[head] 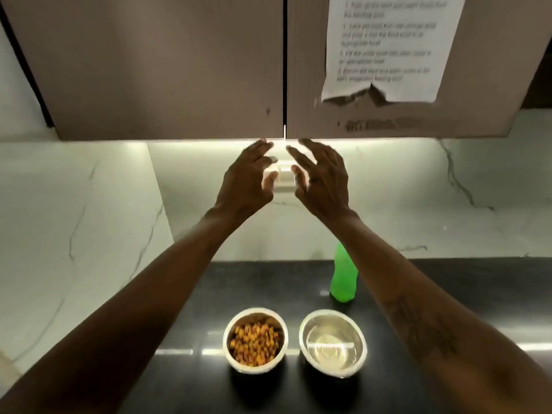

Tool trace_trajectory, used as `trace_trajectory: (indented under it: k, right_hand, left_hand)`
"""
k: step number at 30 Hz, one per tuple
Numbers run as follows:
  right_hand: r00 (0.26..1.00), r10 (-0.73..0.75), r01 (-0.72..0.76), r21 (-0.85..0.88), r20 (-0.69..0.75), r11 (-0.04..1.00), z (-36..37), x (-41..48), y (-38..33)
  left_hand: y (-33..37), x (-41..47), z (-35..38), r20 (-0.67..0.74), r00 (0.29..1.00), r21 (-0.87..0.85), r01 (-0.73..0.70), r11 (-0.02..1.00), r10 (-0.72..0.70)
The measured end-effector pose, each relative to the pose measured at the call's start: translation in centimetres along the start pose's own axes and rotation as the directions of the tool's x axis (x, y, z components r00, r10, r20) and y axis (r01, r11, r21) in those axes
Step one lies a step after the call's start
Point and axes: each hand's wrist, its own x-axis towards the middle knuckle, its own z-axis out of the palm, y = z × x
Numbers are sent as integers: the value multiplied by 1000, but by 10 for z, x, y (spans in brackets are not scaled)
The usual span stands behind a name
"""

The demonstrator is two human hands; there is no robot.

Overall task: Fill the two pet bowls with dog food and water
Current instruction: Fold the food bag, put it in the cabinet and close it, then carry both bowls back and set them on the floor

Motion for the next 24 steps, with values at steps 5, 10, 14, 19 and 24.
trace_trajectory:
  k: [5, 10, 14, 19, 24]
  right_hand:
    - [964, 126, -127, -10, 236, 992, 1, -69, -5]
    - [872, 220, -246, 3, 437, 969, 4, -130, -3]
    - [775, 287, -327, -32, 563, 945, 5, -167, 1]
    - [623, 363, -440, -74, 693, 895, -1, -210, 12]
    - [445, 482, -544, -200, 754, 815, -12, -256, 29]
  left_hand:
    - [-9, -70, 23, 224, 954, -7, 207, 978, -200]
    - [-21, -127, 46, 384, 859, 38, 353, 935, -340]
    - [-21, -165, 58, 481, 767, 90, 439, 894, -425]
    - [-29, -215, 73, 560, 598, 150, 608, 779, -574]
    - [-42, -263, 90, 587, 343, 276, 767, 579, -734]
